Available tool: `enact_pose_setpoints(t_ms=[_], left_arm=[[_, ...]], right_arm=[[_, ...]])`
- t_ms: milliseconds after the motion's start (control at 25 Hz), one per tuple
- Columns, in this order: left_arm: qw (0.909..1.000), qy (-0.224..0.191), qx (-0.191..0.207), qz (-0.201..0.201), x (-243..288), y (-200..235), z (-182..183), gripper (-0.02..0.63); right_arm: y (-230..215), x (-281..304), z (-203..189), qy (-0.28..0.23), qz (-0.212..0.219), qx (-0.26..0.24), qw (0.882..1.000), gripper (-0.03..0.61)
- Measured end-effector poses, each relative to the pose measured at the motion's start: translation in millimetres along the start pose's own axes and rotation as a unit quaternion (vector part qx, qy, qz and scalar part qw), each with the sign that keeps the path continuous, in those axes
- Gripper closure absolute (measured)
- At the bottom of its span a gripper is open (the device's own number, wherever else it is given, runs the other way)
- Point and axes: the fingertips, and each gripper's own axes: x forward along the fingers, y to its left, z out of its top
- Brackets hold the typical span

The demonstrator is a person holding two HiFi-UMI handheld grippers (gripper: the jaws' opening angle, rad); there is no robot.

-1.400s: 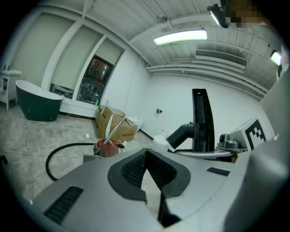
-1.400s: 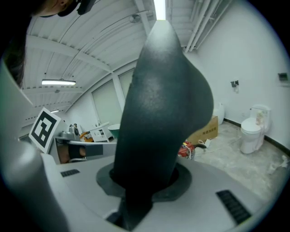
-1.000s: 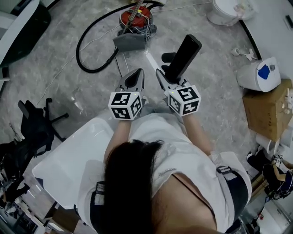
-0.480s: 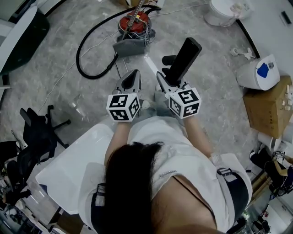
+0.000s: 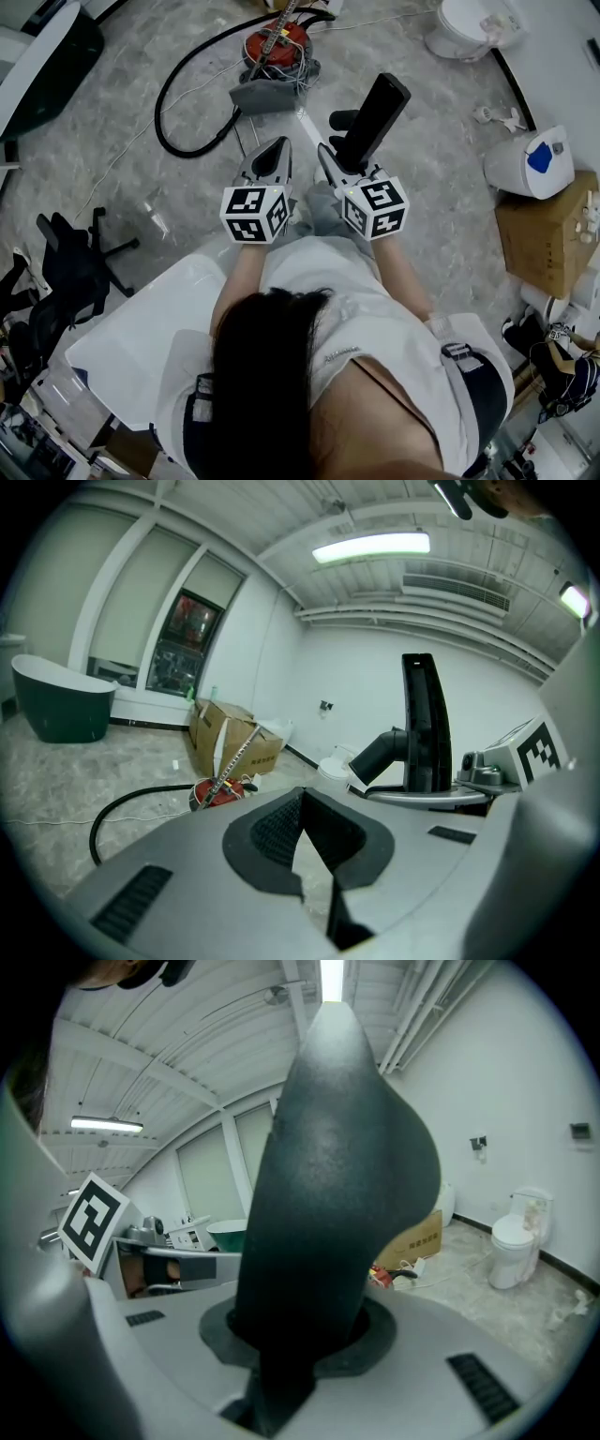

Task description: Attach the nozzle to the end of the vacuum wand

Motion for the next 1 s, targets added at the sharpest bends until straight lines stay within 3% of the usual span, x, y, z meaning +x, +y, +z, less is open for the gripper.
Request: enact_pose_setpoints(t_ms=[1000], left_arm=[[0.9993, 0.009, -0.013, 0.034, 92, 25, 35, 0.612]], right_arm=[[-63, 72, 31, 0.033, 0.046, -0.01, 0.998, 0.48]])
